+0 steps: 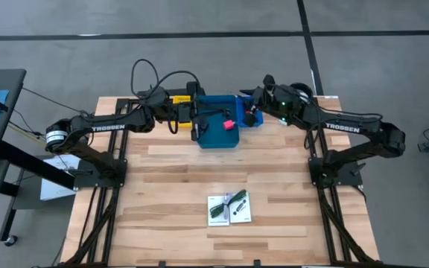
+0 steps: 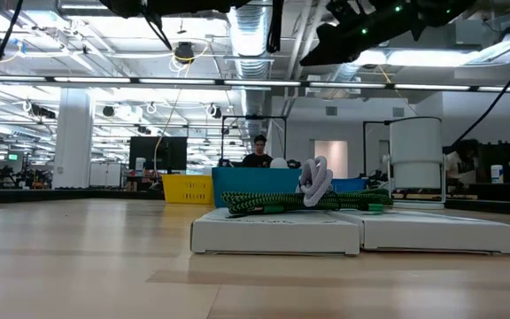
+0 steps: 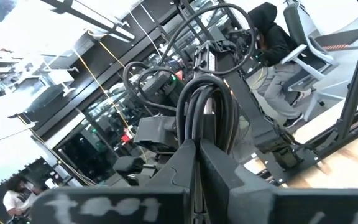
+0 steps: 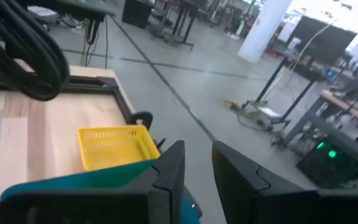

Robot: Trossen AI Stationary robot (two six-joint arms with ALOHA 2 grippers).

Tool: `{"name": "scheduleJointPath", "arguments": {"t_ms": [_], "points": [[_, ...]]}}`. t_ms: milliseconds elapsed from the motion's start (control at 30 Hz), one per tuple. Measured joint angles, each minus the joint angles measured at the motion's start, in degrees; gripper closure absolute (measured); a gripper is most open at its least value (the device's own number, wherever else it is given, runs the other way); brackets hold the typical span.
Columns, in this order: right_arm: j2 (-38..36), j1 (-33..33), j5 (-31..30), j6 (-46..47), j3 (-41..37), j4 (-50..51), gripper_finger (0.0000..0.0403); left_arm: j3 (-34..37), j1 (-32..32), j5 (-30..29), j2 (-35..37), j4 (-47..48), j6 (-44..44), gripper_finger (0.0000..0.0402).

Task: Pick and place items into bin
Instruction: Put the black charger cable into the blue basket

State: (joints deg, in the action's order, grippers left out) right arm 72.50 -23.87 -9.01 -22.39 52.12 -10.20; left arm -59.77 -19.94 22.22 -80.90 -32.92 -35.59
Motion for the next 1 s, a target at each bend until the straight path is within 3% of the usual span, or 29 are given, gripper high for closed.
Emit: {"name": "scheduleJointPath", "arguments": {"t_ms": [367,500,767,1000], "points": [[-0.1,2.2,0.1,-7.7,0.0,-0.1,0.0309,0.0,0.0,2.9,0.0,0.7,0.0,0.0401],[-0.1,5.8,0.1,-12.2,0.0,-0.4,0.0267,0.0,0.0,2.9,0.0,0.7,0.0,0.0401],[-0.1,10.8,-3.2,-15.5,0.0,-2.6,0.0136,0.0,0.0,3.0,0.0,0.6,-0.1,0.0401],[2.5,11.5,-2.7,-15.6,0.1,-7.9,0.0096,0.0,0.0,3.0,0.0,0.3,-1.5,0.0401]]}}
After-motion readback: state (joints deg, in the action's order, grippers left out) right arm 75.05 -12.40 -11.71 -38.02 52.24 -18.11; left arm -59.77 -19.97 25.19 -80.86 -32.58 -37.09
